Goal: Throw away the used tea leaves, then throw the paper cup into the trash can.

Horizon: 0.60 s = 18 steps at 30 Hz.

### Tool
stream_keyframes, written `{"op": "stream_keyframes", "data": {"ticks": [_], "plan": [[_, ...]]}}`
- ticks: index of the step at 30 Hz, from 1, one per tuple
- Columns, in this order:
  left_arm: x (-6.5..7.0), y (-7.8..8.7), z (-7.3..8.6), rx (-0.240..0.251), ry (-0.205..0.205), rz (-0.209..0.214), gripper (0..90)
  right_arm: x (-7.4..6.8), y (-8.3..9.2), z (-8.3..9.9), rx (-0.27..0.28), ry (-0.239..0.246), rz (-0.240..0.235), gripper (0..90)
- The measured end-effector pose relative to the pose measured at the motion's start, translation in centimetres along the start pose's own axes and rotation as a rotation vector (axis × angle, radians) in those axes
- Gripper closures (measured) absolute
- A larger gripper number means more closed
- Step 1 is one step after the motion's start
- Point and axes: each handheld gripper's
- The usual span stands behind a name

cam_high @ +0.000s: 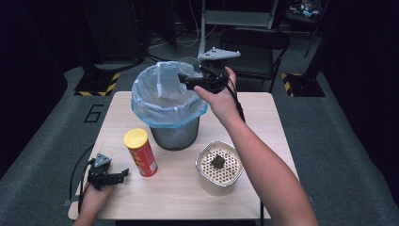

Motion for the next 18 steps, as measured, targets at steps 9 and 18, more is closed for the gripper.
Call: {"op": "stream_keyframes", "data": {"ticks": [9,18], "plan": [[-0.1,0.1,-0.1,-0.018,-0.004,0.004,11.4,-0.9,-3.4,0.6,-0.048,0.011,-0.001,32.5],[0.0,0.1,-0.1,-0.014,-0.001,0.006,11.4,-2.5,-5.4,0.9,-0.084,0.032,-0.031,6.1]]}}
Point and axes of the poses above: each handheld gripper's, and its own axes: y roughly backward along the jaws, z roughly out of its underside, x roughly to its right, and after that the axes turned 8 degrees about z, right-handed
